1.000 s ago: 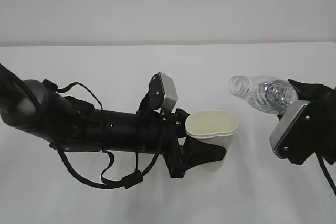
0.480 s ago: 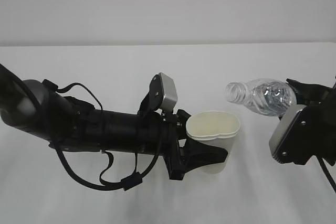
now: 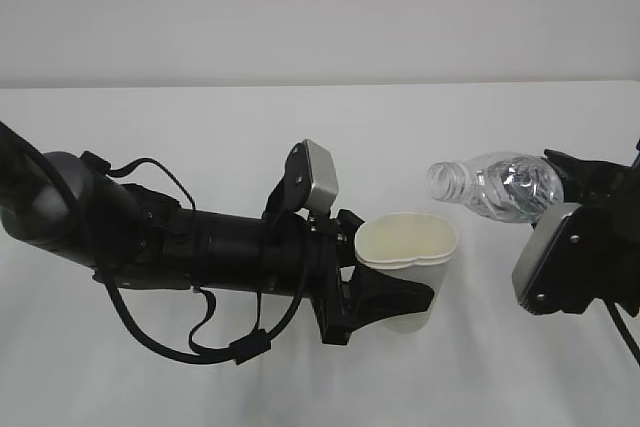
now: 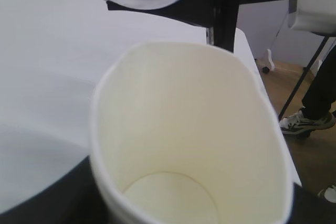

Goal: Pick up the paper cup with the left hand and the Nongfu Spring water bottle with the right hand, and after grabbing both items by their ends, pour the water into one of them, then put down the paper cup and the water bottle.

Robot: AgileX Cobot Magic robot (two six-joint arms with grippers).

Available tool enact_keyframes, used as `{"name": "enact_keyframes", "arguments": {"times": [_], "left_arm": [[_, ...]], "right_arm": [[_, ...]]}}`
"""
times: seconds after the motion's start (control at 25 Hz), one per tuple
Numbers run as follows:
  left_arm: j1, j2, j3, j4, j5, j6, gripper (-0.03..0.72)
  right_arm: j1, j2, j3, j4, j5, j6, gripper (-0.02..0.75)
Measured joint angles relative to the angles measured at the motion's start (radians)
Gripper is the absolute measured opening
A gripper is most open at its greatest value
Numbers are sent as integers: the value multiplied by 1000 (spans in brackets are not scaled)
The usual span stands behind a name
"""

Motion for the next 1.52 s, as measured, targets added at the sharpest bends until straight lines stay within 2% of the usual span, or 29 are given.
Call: {"name": "enact_keyframes", "arguments": {"times": [0.64, 1.0, 1.52], "left_arm": [[0, 0, 0, 5, 0, -2, 445], [0, 0, 0, 5, 0, -2, 444], [0, 0, 0, 5, 0, -2, 444]], "right_arm": [[0, 0, 0, -6, -4, -92, 411], [0, 0, 0, -68, -4, -118, 411], [0, 0, 0, -53, -6, -148, 411]]}}
